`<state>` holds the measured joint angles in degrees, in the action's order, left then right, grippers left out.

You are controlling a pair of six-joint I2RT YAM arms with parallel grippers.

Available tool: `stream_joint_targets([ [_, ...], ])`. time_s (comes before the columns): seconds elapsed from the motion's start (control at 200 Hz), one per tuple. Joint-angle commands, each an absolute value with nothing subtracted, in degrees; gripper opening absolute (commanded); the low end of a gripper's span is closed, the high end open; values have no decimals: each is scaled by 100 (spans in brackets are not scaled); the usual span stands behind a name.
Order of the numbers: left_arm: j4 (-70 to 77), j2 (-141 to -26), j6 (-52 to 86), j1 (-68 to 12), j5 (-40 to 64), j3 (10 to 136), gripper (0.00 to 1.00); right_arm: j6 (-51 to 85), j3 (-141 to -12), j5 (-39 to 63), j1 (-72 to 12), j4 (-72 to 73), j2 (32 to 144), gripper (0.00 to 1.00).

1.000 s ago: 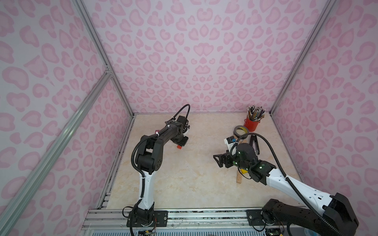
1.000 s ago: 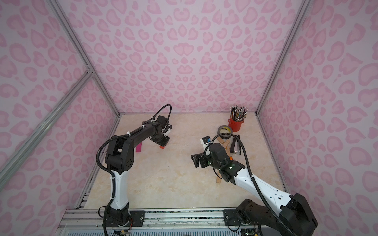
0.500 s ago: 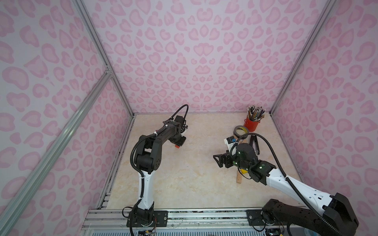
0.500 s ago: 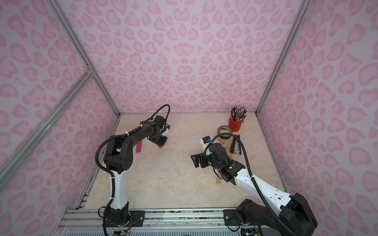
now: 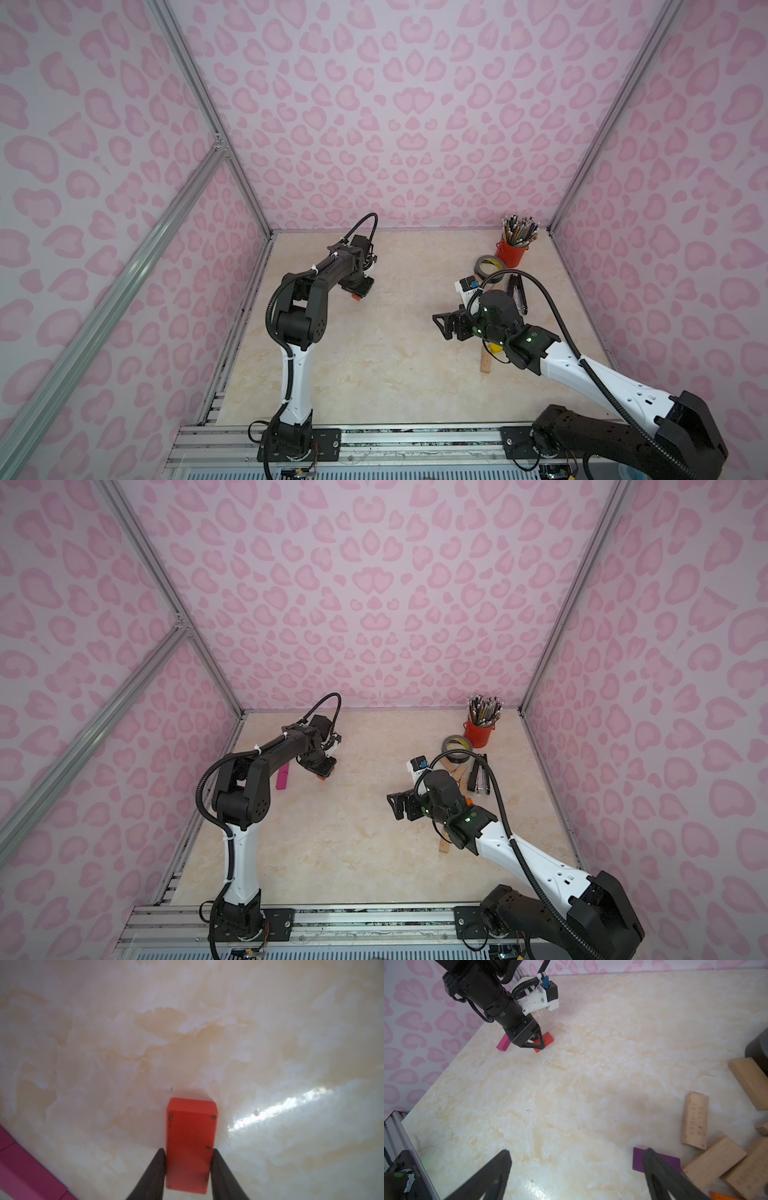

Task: Assemble the letter k with building blocks
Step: Assemble the building block at the center of the board.

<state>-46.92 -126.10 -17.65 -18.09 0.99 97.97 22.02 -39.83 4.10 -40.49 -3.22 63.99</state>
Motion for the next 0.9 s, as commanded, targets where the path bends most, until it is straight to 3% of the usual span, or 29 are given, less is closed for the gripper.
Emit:
stream_joint_targets([
  [0.0,-4753,-12689,-1872,-1767,126,9900,33,2213,-4025,466,-4043,-343,6442,100],
  [0.32,-4687,-12823,-2101,-1413,-405,10178,32,2215,-4140,510,-4043,-334,6651,100],
  [0.891,-4548,-12931,-2241,-1038,-878,10319,42,2306,-4260,606,-4043,-325,6939,100],
])
